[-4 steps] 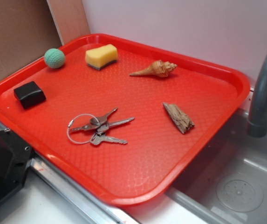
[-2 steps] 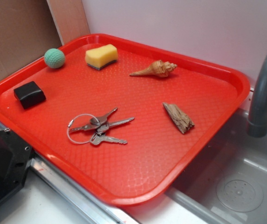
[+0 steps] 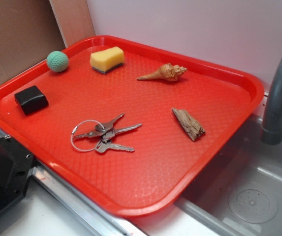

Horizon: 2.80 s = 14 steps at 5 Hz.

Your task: Grab the green sponge.

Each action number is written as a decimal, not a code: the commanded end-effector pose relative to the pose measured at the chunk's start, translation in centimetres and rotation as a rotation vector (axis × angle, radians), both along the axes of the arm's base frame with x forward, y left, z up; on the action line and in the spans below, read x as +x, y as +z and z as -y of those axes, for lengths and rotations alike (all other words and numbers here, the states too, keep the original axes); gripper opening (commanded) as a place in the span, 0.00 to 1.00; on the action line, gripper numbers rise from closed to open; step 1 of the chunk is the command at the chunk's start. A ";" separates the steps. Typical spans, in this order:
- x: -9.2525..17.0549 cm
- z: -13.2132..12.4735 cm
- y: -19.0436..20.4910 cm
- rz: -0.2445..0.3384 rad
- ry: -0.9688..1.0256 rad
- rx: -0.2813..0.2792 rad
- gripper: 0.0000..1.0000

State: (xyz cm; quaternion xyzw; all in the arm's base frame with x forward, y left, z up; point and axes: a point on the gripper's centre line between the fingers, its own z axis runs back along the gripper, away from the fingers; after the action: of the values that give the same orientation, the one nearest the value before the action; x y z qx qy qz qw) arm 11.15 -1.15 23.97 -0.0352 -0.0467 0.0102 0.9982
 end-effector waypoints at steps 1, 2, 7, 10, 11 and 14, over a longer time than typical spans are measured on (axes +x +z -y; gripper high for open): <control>5.2 -1.1 -1.3 0.013 0.044 0.016 1.00; 10.2 -2.6 -2.6 0.002 0.018 0.043 1.00; 12.9 -8.6 -4.8 -0.019 0.042 0.113 1.00; 16.8 -8.8 -5.2 0.011 0.035 0.111 1.00; 20.7 -9.8 -6.8 0.055 -0.001 0.133 1.00; 19.9 -9.3 -16.7 -0.204 -0.041 0.169 1.00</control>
State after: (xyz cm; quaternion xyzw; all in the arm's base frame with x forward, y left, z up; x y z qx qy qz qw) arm 30.93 7.88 6.08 0.0437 0.0762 -0.0120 0.9961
